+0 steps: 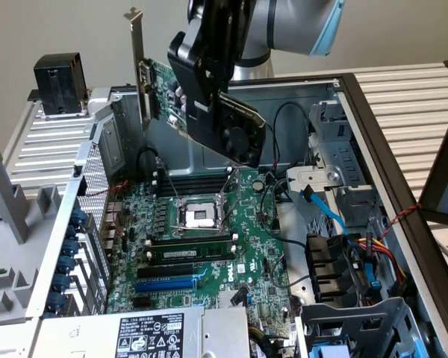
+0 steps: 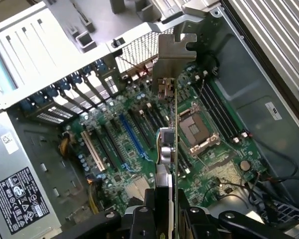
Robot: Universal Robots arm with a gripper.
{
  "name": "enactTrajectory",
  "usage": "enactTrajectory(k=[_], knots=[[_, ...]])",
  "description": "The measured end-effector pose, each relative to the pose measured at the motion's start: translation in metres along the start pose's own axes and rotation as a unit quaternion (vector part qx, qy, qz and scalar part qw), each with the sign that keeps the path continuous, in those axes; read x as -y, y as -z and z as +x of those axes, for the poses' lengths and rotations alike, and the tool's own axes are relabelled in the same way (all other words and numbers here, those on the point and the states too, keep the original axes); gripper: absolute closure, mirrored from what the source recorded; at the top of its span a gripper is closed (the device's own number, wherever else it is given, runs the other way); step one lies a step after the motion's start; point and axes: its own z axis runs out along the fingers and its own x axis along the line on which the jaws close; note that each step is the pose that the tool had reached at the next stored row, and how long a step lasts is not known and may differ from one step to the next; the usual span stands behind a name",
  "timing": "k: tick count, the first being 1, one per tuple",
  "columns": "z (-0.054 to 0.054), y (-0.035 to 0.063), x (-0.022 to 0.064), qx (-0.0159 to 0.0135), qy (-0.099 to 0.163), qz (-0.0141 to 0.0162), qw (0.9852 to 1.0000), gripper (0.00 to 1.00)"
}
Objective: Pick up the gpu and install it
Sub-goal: 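Insert the gpu into the slot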
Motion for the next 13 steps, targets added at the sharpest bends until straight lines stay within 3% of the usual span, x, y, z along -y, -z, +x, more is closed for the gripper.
enactTrajectory(k=[2, 7, 11, 13], knots=[[0.0000, -0.0003, 0.0000, -0.0003, 0.018, 0.0034, 0.9998, 0.73], [0.0000, -0.0011, 0.0002, 0.0012, 0.063, 0.0157, 0.9979, 0.73], [0.0000, -0.0019, 0.0003, 0.0025, 0.099, 0.0258, 0.9948, 0.73], [0.0001, -0.0025, 0.0003, 0.0014, 0.115, 0.0267, 0.9930, 0.73]])
